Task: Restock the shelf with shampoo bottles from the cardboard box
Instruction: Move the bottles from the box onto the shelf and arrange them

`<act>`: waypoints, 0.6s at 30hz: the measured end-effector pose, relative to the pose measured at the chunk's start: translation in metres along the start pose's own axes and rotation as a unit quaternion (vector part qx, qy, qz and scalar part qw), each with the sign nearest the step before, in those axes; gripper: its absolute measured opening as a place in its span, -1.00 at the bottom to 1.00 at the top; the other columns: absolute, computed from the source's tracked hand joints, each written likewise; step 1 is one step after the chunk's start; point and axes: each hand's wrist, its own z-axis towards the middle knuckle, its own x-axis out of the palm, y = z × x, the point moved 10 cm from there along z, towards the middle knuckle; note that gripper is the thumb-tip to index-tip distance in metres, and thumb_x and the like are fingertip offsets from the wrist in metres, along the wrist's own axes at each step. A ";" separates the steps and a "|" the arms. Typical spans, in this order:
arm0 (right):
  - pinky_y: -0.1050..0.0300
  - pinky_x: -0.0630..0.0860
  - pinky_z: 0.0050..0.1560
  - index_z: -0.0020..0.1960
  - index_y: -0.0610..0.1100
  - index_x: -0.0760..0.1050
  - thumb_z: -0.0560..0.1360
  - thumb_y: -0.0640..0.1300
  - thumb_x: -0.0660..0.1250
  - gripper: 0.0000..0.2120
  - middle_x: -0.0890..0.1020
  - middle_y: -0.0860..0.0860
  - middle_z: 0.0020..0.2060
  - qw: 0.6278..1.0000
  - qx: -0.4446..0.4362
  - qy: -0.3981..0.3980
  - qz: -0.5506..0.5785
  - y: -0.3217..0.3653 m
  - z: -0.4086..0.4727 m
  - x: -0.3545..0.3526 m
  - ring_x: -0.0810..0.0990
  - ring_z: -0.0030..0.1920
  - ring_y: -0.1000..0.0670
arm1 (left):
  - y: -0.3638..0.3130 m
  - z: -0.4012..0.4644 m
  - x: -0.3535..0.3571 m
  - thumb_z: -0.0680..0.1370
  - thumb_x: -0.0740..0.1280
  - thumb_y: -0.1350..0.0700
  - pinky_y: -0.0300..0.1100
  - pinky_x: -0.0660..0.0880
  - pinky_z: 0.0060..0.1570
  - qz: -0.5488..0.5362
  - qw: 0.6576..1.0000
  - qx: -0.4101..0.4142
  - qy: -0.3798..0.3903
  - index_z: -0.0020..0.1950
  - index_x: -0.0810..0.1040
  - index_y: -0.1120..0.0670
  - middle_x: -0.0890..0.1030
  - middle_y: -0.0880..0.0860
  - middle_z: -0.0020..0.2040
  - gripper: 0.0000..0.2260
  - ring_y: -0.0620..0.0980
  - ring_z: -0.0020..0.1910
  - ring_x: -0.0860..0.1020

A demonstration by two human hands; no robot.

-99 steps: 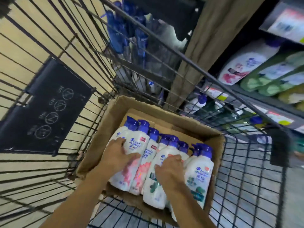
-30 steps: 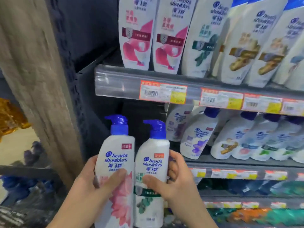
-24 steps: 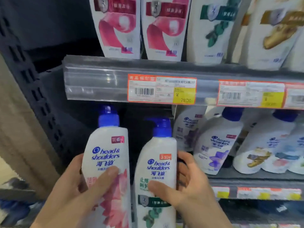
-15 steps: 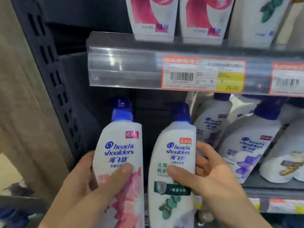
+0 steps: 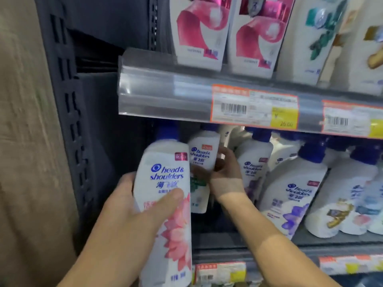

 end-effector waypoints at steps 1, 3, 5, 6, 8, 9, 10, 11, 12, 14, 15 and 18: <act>-0.14 0.61 0.07 0.03 -0.04 0.43 0.23 -0.47 0.56 -0.44 0.65 -0.21 0.00 1.000 0.000 -0.002 -0.009 -0.004 0.002 -0.003 0.64 -0.08 -0.11 | 0.000 0.005 0.000 0.32 0.51 -0.03 0.03 0.59 -0.06 0.009 1.000 0.006 0.015 -0.02 0.54 -0.13 0.74 -0.09 -0.21 -0.72 -0.06 -0.25 0.71; 0.07 0.66 -0.06 0.17 -0.14 0.44 0.24 -0.43 0.58 -0.41 0.66 -0.09 -0.06 1.000 -0.001 0.004 -0.025 -0.011 0.007 -0.005 0.66 -0.17 0.06 | 0.009 0.018 0.000 0.39 0.49 0.03 -0.04 0.58 -0.15 0.017 1.000 0.012 -0.010 -0.01 0.53 -0.12 0.73 -0.10 -0.22 -0.77 -0.07 -0.27 0.70; 0.29 0.63 -0.21 0.23 -0.20 0.42 0.25 -0.46 0.56 -0.38 0.64 0.00 -0.12 1.000 -0.007 0.009 -0.019 -0.012 0.012 -0.003 0.65 -0.27 0.21 | 0.010 0.023 -0.005 0.40 0.48 0.05 -0.10 0.57 -0.22 0.008 0.999 0.021 -0.024 -0.02 0.54 -0.10 0.73 -0.10 -0.23 -0.79 -0.08 -0.29 0.70; 0.32 0.62 -0.23 0.24 -0.21 0.41 0.26 -0.48 0.54 -0.38 0.63 0.00 -0.13 1.000 -0.011 0.008 -0.017 -0.011 0.015 -0.002 0.64 -0.28 0.23 | 0.008 0.027 -0.002 0.40 0.48 0.05 -0.11 0.56 -0.24 0.004 0.999 0.030 -0.027 -0.03 0.54 -0.10 0.73 -0.10 -0.23 -0.79 -0.08 -0.29 0.70; 0.24 0.65 -0.15 0.25 -0.21 0.40 0.28 -0.48 0.52 -0.39 0.65 -0.07 -0.08 1.000 -0.014 0.000 -0.020 -0.012 0.020 0.000 0.64 -0.20 0.15 | 0.007 0.034 0.001 0.39 0.49 0.03 -0.11 0.57 -0.23 0.005 0.999 0.033 -0.035 -0.03 0.53 -0.09 0.73 -0.08 -0.22 -0.77 -0.07 -0.27 0.71; 0.14 0.67 -0.08 0.26 -0.21 0.39 0.29 -0.46 0.53 -0.39 0.66 -0.11 -0.03 1.000 -0.015 -0.004 -0.026 -0.013 0.024 0.002 0.66 -0.15 0.09 | 0.005 0.037 0.001 0.38 0.50 0.03 -0.11 0.57 -0.23 0.001 0.998 0.041 -0.042 -0.03 0.53 -0.09 0.73 -0.08 -0.22 -0.77 -0.07 -0.27 0.70; 0.02 0.66 -0.01 0.26 -0.21 0.38 0.30 -0.44 0.53 -0.39 0.66 -0.15 0.02 0.999 -0.020 -0.009 -0.031 -0.015 0.028 0.004 0.67 -0.09 0.01 | 0.005 0.040 0.000 0.37 0.50 0.03 -0.12 0.56 -0.25 -0.001 0.998 0.050 -0.047 -0.03 0.53 -0.08 0.73 -0.09 -0.22 -0.76 -0.09 -0.28 0.70; -0.09 0.63 0.06 0.27 -0.21 0.36 0.31 -0.42 0.53 -0.39 0.65 -0.19 0.05 0.999 -0.027 -0.013 -0.035 -0.016 0.032 0.008 0.67 -0.02 -0.08 | 0.003 0.041 -0.001 0.37 0.50 0.03 -0.14 0.55 -0.26 0.002 0.997 0.059 -0.058 -0.03 0.53 -0.08 0.73 -0.11 -0.22 -0.76 -0.11 -0.29 0.70; -0.16 0.60 0.11 0.27 -0.20 0.35 0.32 -0.40 0.53 -0.39 0.63 -0.20 0.08 0.998 -0.034 -0.016 -0.043 -0.017 0.035 0.012 0.66 0.04 -0.13 | 0.003 0.043 -0.003 0.37 0.50 0.03 -0.15 0.54 -0.27 0.007 0.996 0.064 -0.069 -0.03 0.53 -0.07 0.72 -0.12 -0.22 -0.76 -0.12 -0.30 0.69; -0.19 0.54 0.19 0.28 -0.16 0.32 0.33 -0.35 0.53 -0.37 0.62 -0.17 0.11 0.997 -0.041 -0.022 -0.070 -0.021 0.042 0.016 0.63 0.10 -0.15 | 0.008 0.046 -0.008 0.36 0.52 0.04 -0.15 0.53 -0.29 0.014 0.994 0.065 -0.084 -0.04 0.54 -0.06 0.72 -0.13 -0.24 -0.75 -0.11 -0.33 0.69; -0.18 0.53 0.20 0.29 -0.14 0.31 0.34 -0.34 0.53 -0.37 0.62 -0.17 0.12 0.996 -0.039 -0.022 -0.077 -0.024 0.046 0.016 0.62 0.12 -0.15 | 0.012 0.047 -0.010 0.35 0.53 0.03 -0.14 0.53 -0.29 0.016 0.994 0.061 -0.090 -0.05 0.55 -0.07 0.72 -0.13 -0.25 -0.75 -0.10 -0.34 0.69; -0.20 0.53 0.20 0.27 -0.12 0.29 0.36 -0.33 0.51 -0.41 0.60 -0.19 0.12 0.996 -0.030 -0.019 -0.080 -0.032 0.058 0.012 0.61 0.13 -0.17 | 0.022 0.048 -0.019 0.33 0.52 -0.06 -0.09 0.55 -0.26 0.025 0.994 0.048 -0.096 -0.06 0.55 -0.13 0.72 -0.15 -0.26 -0.75 -0.10 -0.36 0.69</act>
